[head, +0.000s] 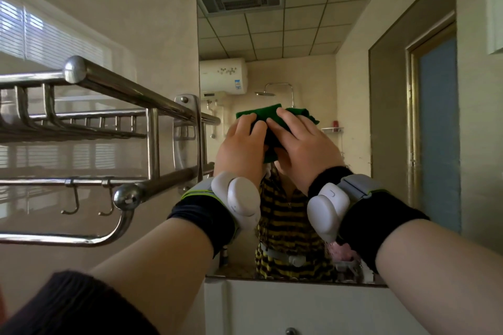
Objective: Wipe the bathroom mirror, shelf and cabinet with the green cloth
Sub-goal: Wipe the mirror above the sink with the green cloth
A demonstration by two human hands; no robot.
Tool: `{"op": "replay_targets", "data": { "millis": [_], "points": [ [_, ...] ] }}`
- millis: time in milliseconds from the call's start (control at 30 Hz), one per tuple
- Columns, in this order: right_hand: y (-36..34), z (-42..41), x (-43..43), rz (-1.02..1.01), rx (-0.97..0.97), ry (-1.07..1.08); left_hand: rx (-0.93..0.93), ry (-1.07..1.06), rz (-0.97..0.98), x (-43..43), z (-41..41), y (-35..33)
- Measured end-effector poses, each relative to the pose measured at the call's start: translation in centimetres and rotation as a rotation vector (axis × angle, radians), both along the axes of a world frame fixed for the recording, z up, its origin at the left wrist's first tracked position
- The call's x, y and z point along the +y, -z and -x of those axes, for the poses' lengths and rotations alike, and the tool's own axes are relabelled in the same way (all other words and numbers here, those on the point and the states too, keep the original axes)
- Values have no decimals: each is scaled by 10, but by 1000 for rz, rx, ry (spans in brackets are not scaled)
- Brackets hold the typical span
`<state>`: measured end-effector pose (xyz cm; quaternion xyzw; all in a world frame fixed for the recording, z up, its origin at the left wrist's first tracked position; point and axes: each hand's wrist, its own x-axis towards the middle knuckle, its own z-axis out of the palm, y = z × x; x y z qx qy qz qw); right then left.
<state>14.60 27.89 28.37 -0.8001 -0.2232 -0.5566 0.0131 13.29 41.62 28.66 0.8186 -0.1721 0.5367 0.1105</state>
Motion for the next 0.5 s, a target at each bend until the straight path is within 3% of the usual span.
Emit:
{"op": "replay_targets", "data": {
  "millis": [500],
  "points": [
    [-3, 4, -22, 25, 30, 41, -8, 36, -40, -14, -1, -1]
  ]
}}
